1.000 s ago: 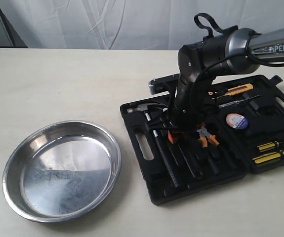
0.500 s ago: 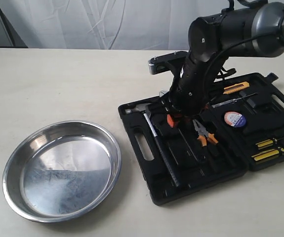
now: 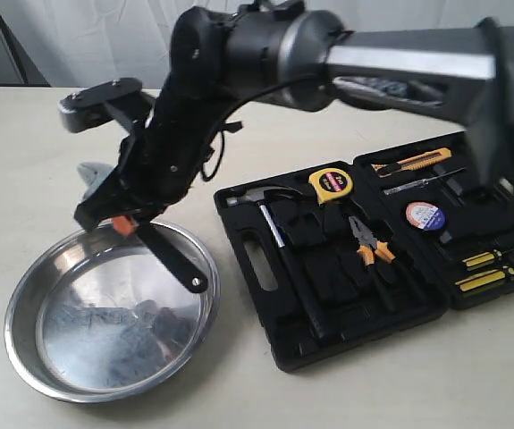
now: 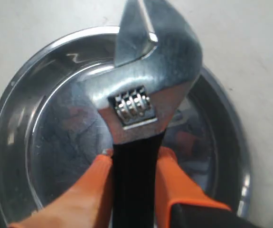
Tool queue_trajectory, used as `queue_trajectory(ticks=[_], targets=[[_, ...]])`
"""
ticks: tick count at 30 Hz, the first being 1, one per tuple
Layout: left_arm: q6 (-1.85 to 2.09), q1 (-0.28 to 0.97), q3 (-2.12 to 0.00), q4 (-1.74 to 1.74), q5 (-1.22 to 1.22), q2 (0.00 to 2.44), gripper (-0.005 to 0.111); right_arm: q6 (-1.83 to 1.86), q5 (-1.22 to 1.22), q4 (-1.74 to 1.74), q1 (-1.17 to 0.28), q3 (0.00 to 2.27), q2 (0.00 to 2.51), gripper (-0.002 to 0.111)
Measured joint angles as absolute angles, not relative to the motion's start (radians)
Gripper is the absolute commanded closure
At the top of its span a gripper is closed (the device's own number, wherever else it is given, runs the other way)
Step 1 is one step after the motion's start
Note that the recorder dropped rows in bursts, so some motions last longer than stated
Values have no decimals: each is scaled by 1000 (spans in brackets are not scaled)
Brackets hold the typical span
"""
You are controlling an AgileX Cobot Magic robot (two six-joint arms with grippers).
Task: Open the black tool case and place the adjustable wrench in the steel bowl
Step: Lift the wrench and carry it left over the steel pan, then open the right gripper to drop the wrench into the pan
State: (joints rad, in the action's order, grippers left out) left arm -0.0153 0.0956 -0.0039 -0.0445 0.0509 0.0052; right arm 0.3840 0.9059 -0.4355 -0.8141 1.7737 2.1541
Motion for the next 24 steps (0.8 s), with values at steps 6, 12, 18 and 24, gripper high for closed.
queue_trajectory(ticks=[6, 12, 18, 24], targets=[[-15, 96, -4, -44, 51, 5, 107, 384, 987, -430, -845, 1899, 2333, 109], [-15, 96, -4, -44, 51, 5, 107, 384, 968, -427, -859, 1918, 2390, 109], [-15, 96, -4, -44, 51, 5, 107, 387, 942, -406, -872, 1920, 2403, 88], [-15, 96, -4, -44, 51, 5, 107, 387, 917, -398, -873, 1922, 2403, 68]])
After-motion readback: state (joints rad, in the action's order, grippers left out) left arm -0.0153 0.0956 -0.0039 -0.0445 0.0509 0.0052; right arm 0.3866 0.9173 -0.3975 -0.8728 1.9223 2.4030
